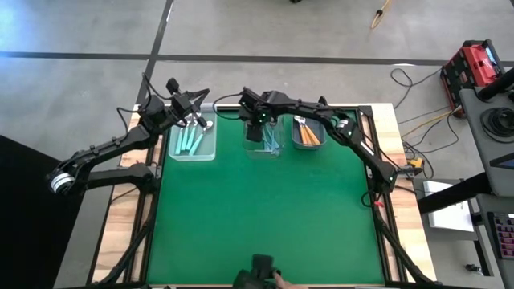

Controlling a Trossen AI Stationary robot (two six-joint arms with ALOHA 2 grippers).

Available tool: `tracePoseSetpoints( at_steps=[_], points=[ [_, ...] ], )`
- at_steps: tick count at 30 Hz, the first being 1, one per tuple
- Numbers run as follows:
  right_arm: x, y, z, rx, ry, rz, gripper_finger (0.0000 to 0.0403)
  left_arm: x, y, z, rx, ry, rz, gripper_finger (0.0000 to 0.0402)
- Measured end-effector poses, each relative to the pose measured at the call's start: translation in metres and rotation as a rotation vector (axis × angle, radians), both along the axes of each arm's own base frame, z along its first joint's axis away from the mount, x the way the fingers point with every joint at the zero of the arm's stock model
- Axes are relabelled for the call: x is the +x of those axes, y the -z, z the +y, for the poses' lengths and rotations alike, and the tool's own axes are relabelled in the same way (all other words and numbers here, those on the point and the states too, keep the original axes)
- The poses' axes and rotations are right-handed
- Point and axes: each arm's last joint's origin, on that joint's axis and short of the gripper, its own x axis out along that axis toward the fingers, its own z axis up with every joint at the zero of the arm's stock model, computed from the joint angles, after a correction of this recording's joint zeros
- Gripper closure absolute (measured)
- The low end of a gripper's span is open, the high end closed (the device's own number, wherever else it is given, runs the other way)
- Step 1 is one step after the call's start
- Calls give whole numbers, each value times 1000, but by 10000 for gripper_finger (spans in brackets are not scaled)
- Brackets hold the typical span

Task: Sort silverware by color (type)
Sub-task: Adjust the blue spoons in the transparent bin

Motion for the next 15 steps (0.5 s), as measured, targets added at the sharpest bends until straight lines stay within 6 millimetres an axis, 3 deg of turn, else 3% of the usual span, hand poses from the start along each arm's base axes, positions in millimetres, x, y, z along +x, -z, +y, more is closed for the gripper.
tracePoseSetpoints(
  at_steps=[15],
  points=[
    [1,14,-4,49,25,-63,235,0,0,0,1,5,-2,401]
  ],
)
